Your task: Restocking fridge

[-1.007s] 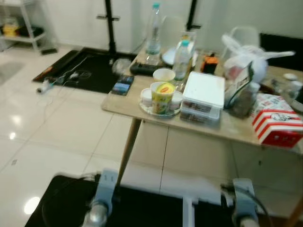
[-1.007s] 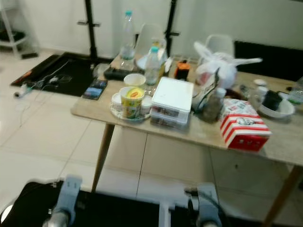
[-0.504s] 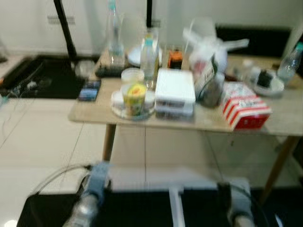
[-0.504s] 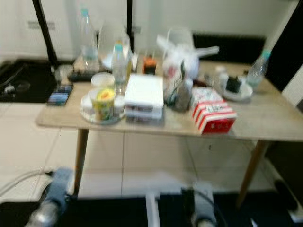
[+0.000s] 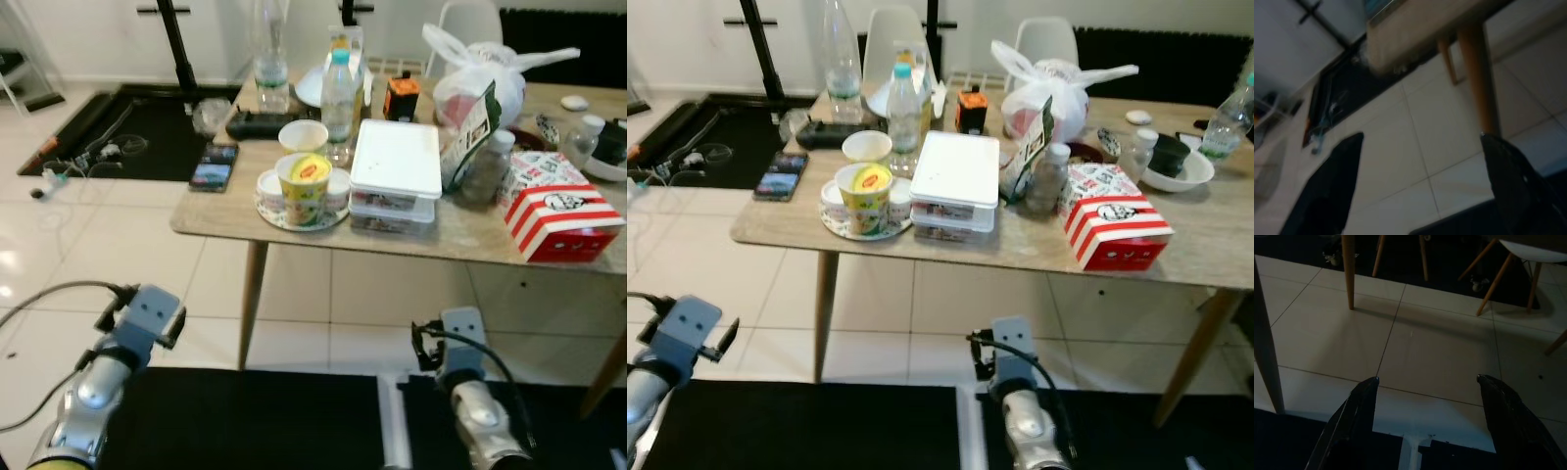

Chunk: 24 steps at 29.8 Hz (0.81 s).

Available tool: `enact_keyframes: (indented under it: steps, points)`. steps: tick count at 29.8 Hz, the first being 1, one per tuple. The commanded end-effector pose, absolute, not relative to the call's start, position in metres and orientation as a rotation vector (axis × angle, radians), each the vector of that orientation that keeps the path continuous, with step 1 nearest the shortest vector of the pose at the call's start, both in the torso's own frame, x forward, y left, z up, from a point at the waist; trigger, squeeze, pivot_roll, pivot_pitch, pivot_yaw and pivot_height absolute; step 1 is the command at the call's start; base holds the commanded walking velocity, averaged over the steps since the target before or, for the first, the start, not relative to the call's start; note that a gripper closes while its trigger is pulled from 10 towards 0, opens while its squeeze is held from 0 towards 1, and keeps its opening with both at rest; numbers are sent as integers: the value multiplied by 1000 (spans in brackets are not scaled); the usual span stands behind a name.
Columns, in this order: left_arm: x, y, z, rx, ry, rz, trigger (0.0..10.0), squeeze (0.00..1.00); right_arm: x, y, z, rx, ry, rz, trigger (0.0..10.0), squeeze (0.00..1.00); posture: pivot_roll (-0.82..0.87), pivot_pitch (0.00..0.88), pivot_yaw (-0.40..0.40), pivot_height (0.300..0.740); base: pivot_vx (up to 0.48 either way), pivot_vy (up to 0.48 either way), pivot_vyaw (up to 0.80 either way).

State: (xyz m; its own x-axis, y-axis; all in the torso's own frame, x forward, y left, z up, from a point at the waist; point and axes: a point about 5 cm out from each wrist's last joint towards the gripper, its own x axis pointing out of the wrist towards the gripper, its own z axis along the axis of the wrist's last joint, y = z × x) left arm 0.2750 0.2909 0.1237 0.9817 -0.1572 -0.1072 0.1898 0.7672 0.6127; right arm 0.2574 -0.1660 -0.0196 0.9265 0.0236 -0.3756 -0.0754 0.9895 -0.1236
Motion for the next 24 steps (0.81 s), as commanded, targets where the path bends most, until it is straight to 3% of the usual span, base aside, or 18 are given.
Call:
enact_keyframes:
  steps: [1, 5, 13, 16, 24]
  points:
    - [282, 287, 143, 692, 21, -263, 10000, 0, 257, -162, -20, -146, 378, 65, 10000, 0, 70, 68, -12, 740, 0, 0, 0]
    - [313, 263, 189, 732, -51, -462, 10000, 0, 244, -175, -31, -157, 438, -7, 10000, 0, 37, 70, 1, 740, 0, 0, 0]
    - [342, 242, 220, 734, -77, -590, 10000, 0, 224, -197, -44, -181, 515, -104, 10000, 0, 18, 67, -2, 740, 0, 0, 0]
    - [369, 226, 245, 799, -12, -720, 10000, 0, 211, -215, -49, -202, 562, -182, 10000, 0, 19, 60, -6, 740, 0, 0, 0]
    - [389, 204, 248, 859, 82, -782, 10000, 0, 222, -217, -41, -186, 516, -207, 10000, 0, 1, 52, -4, 740, 0, 0, 0]
